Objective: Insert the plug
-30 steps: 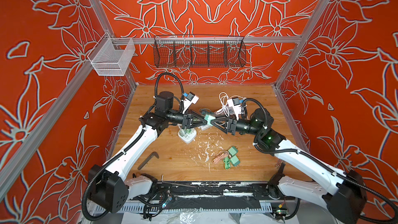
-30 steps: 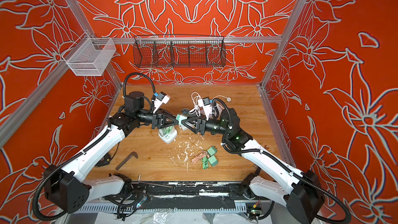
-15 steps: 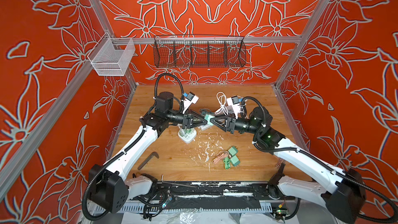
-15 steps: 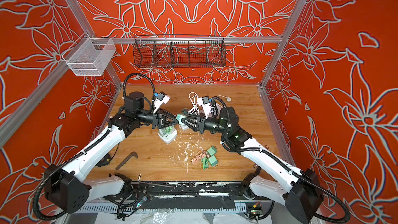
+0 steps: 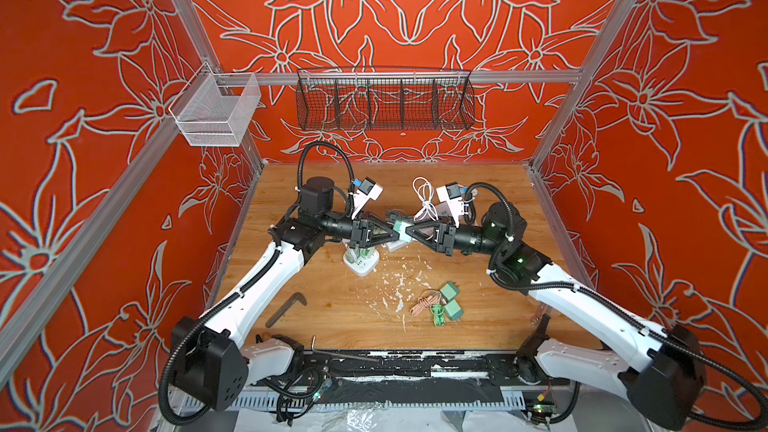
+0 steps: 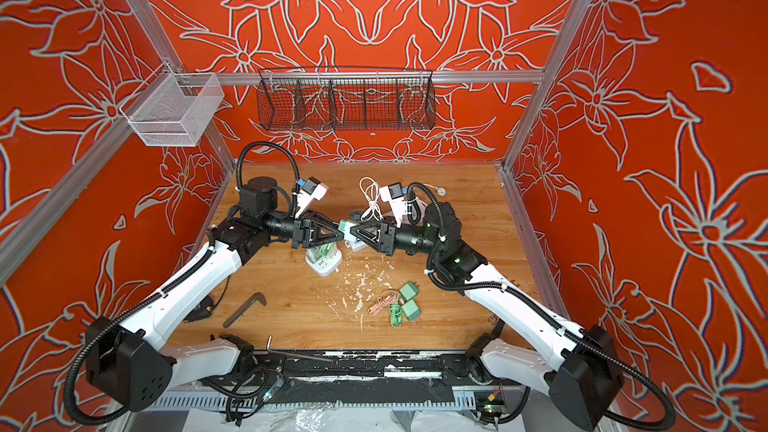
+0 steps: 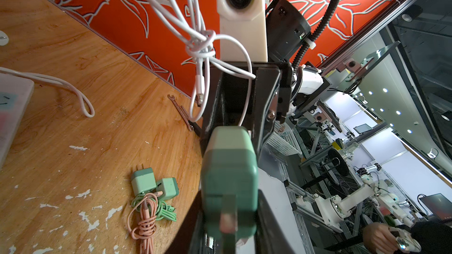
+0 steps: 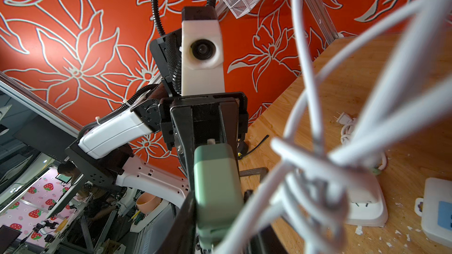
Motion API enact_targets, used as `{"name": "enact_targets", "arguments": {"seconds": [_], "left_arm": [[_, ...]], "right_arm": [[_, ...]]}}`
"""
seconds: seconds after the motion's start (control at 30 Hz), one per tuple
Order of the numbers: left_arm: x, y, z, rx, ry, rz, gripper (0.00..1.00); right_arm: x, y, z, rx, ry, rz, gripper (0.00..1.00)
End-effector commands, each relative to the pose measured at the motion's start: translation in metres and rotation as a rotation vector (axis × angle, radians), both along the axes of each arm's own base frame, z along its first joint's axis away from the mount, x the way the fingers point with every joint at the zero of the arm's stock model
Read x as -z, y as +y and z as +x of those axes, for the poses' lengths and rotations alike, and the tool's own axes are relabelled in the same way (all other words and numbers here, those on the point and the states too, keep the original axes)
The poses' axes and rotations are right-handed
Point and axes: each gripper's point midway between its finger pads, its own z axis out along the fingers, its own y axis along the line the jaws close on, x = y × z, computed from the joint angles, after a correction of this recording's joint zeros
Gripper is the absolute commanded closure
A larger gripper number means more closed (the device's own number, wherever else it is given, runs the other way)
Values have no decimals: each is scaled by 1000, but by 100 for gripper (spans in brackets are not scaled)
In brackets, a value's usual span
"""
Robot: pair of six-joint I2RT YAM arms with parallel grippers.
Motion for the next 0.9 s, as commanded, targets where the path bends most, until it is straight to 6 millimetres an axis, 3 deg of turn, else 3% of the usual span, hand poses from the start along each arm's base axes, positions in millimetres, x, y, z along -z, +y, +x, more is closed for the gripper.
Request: {"name": "enact_targets", "arguments": {"seconds": [0.0,0.13,0.33,0.37,0.53,0.7,0.87], "left_arm": [[-2,-1,4,-7,-17,5,81],[-5,1,1,-8,-5,30,43],[-4,11,4,-4,110,44,15],[-4,12,4,15,137,40,2],[-1,14,-7,76,232,46,3],[6,13,-9,101,313,40,3],[11,13,-24,120,263,48,3]], "right_arm": [[-10,1,2,4,-27,-25,83],[-1,-2,-3,-15,-54,-140,85],[14,-11,-13,-64,-149,-323,87],[16,-13,-15,-72,-162,-349,87],[22,-21,-24,-114,-265,-431,88],[16,-29,-36,-141,-449,-448,88],[21,-29,-35,-206,-447,-541,89]]}}
